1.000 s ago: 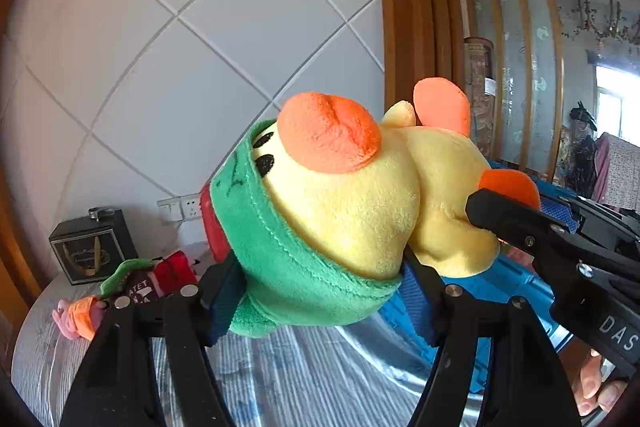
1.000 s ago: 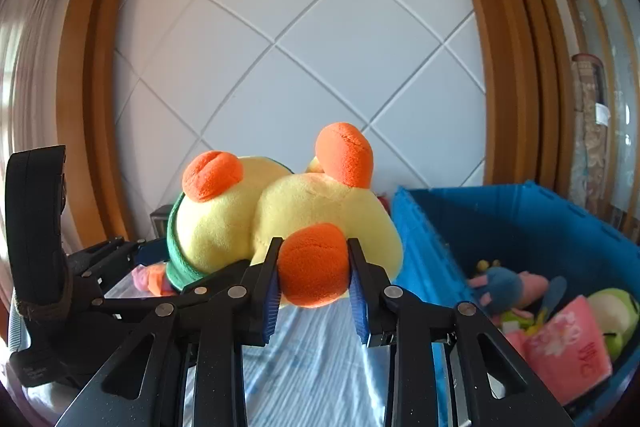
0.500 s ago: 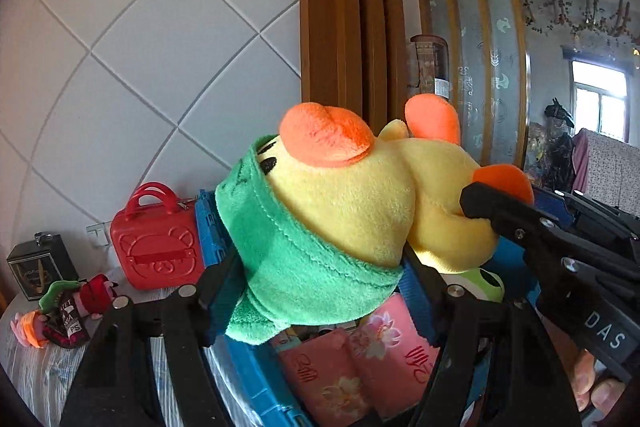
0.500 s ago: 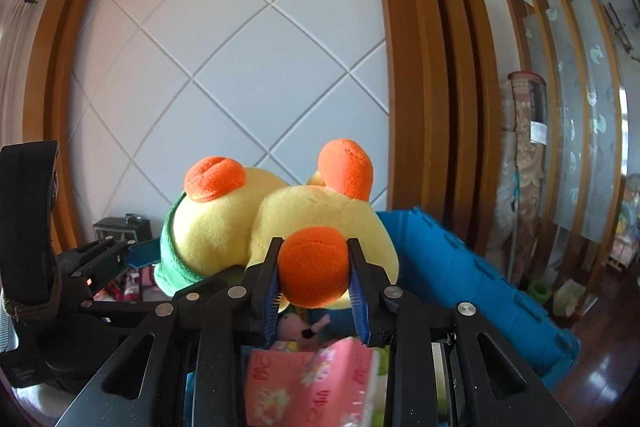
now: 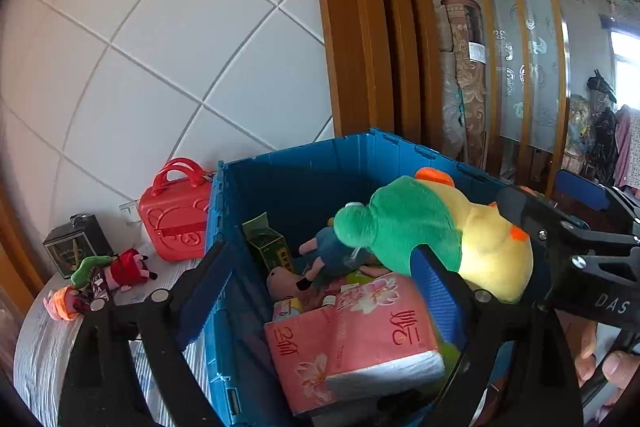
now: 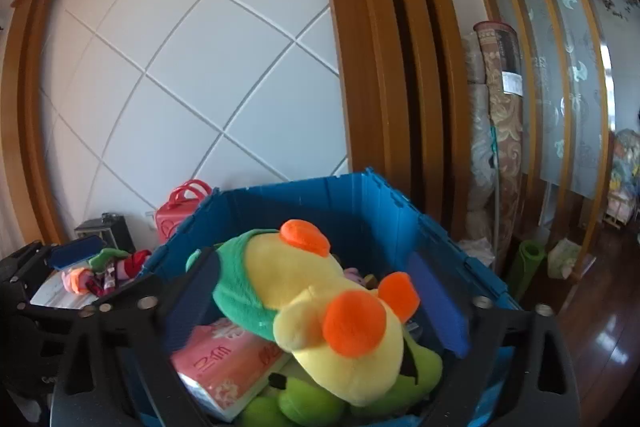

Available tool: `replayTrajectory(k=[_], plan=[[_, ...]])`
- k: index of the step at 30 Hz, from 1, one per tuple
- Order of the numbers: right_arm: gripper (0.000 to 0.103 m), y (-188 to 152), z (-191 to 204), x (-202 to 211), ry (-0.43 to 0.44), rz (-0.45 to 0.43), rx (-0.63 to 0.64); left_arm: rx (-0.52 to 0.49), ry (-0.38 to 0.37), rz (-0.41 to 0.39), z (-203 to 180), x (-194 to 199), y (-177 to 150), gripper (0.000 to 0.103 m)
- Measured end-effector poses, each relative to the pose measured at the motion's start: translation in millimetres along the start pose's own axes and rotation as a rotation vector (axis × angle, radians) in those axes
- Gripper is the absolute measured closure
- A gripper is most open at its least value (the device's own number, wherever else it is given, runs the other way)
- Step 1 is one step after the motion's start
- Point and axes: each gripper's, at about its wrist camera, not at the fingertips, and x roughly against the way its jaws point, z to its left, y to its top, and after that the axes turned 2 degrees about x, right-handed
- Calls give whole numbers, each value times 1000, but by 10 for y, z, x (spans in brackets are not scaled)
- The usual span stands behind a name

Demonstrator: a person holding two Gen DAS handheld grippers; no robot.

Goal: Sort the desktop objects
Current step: 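Withdraw both tools from the crate back over the bed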

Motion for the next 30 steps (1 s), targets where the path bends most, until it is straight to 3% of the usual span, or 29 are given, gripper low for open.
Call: replayTrajectory(k=[9, 17, 23, 30], plan=[[0, -42, 78, 143, 21, 14, 37, 86, 109, -36, 356, 346, -138, 6], [0, -36, 490, 236, 107, -10, 70, 131, 229, -50, 857, 641, -282, 4], [0, 10, 1089, 340, 201, -51, 116, 184, 291, -34, 1489, 804, -499, 3], [0, -16, 2196, 401, 268, -80, 167, 264, 339, -8, 2631, 1051, -887, 2]])
